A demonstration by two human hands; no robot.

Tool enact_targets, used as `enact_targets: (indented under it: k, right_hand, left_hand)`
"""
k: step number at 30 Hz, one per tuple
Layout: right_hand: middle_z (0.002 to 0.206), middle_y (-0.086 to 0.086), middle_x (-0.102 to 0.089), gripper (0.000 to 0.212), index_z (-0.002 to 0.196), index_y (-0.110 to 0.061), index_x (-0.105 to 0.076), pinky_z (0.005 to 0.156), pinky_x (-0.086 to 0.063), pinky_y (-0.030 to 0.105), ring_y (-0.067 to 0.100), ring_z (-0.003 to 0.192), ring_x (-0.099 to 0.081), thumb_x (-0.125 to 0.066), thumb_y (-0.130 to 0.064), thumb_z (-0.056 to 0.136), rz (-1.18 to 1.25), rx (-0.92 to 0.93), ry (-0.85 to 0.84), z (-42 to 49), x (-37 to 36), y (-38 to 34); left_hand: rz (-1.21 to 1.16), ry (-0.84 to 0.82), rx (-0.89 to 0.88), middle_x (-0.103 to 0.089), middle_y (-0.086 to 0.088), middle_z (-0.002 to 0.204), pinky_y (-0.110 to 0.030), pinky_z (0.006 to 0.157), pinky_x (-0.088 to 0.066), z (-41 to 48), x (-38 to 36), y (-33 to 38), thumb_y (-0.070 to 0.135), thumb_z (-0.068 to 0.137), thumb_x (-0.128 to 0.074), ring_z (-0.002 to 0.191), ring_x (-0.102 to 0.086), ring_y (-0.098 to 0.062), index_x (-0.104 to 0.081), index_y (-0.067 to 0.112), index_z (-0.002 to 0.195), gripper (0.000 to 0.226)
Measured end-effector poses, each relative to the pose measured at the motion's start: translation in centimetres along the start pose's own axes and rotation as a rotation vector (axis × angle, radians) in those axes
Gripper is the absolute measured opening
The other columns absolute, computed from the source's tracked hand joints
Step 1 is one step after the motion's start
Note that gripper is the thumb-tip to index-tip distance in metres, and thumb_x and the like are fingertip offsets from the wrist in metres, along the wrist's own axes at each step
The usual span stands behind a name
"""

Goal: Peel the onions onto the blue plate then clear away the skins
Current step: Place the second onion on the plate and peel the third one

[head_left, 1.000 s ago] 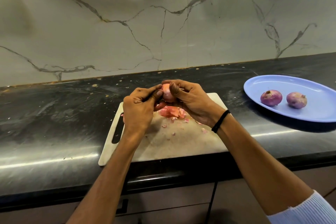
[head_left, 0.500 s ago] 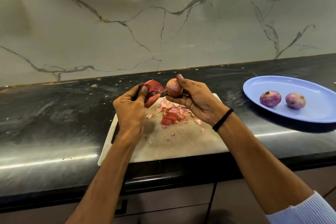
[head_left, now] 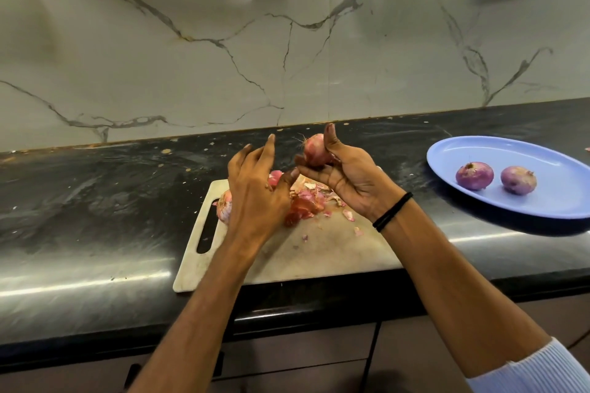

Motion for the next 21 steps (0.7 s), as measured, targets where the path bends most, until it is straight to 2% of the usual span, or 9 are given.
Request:
enact_targets:
  k: [3,6,7,10,12,14,15,18,21]
  right_hand:
    - [0.127,0.032,-0.06,0.063,0.127,0.011,-0.052,0.093,-0.056,0.049,0.038,0.108,-0.068,-0.063,-0.04,0.092,-0.09,-0.018,-0.03,0.2,0.1,0.4]
    - [0.12,0.026,-0.065,0.069,0.13,0.008,-0.053,0.096,-0.054,0.047,0.024,0.086,-0.07,-0.067,-0.042,0.085,-0.177,-0.04,-0.111,-0.1,-0.1,0.7]
    - [0.117,0.024,-0.065,0.068,0.129,0.008,-0.053,0.094,-0.055,0.047,0.023,0.084,-0.07,-0.067,-0.04,0.083,-0.18,-0.044,-0.133,-0.2,-0.1,0.8]
    - [0.116,0.024,-0.063,0.051,0.119,0.003,-0.057,0.087,-0.059,0.041,0.028,0.093,-0.069,-0.067,-0.031,0.083,-0.148,-0.032,-0.199,-0.5,-0.1,0.7]
    - [0.115,0.024,-0.063,0.039,0.111,-0.001,-0.059,0.083,-0.061,0.036,0.032,0.099,-0.066,-0.067,-0.027,0.083,-0.137,-0.021,-0.226,-0.6,-0.1,0.6]
    - [0.117,0.027,-0.063,0.04,0.113,-0.001,-0.058,0.086,-0.06,0.035,0.039,0.108,-0.059,-0.067,-0.026,0.083,-0.144,-0.026,-0.235,-0.5,-0.1,0.6]
    - [0.119,0.029,-0.062,0.044,0.118,0.0,-0.057,0.087,-0.06,0.035,0.04,0.11,-0.057,-0.067,-0.026,0.084,-0.137,-0.03,-0.24,-0.6,-0.2,0.6]
    - [0.126,0.032,-0.058,0.055,0.126,0.006,-0.053,0.083,-0.061,0.034,0.034,0.104,-0.064,-0.064,-0.027,0.085,-0.109,-0.021,-0.244,-0.7,-0.3,0.5]
    - [0.116,0.026,-0.061,0.037,0.111,0.0,-0.058,0.08,-0.061,0.034,0.027,0.092,-0.069,-0.064,-0.025,0.084,-0.113,-0.011,-0.249,-0.6,-0.3,0.6]
  left_hand:
    - [-0.011,0.056,-0.087,-0.06,-0.007,0.131,-0.033,0.101,-0.033,-0.1,-0.1,0.0,0.036,0.09,-0.071,0.125,-0.034,-0.015,-0.048,0.018,0.146,0.064]
    - [-0.081,0.091,-0.154,-0.064,-0.004,0.12,-0.029,0.093,-0.042,-0.1,0.0,0.2,0.02,0.088,-0.075,0.113,-0.045,-0.012,-0.055,0.017,0.139,0.055]
    - [-0.112,0.101,-0.164,-0.064,-0.004,0.119,-0.028,0.093,-0.046,-0.1,0.2,0.4,0.016,0.088,-0.074,0.11,-0.05,-0.012,-0.057,0.017,0.138,0.053]
    - [-0.185,0.102,-0.159,-0.063,-0.002,0.121,-0.019,0.095,-0.049,-0.1,0.7,0.6,0.016,0.088,-0.073,0.108,-0.057,-0.009,-0.058,0.018,0.137,0.051]
    - [-0.246,0.038,-0.129,-0.06,0.003,0.126,-0.022,0.098,-0.049,-0.2,0.8,0.7,0.022,0.087,-0.073,0.113,-0.058,-0.011,-0.054,0.019,0.141,0.057]
    - [-0.27,0.007,-0.123,-0.056,0.005,0.129,-0.023,0.1,-0.048,-0.2,0.8,0.8,0.02,0.087,-0.071,0.116,-0.057,-0.01,-0.05,0.018,0.143,0.06]
    - [-0.275,0.015,-0.129,-0.057,0.004,0.129,-0.019,0.1,-0.047,-0.2,0.9,0.9,0.015,0.088,-0.071,0.114,-0.056,-0.007,-0.051,0.018,0.143,0.058]
    - [-0.302,0.046,-0.128,-0.061,0.004,0.124,-0.008,0.095,-0.043,-0.2,1.1,1.1,0.011,0.088,-0.072,0.11,-0.056,0.002,-0.056,0.017,0.139,0.054]
    - [-0.317,0.056,-0.124,-0.063,0.002,0.122,-0.011,0.096,-0.045,-0.4,1.1,1.2,0.007,0.088,-0.071,0.11,-0.058,0.0,-0.059,0.015,0.137,0.051]
Point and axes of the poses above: each hand's wrist, its own z-axis towards the middle knuckle, its own x-axis out of the back of the hand, y = z × x, the point moved 1 cm from there along z, towards the middle knuckle
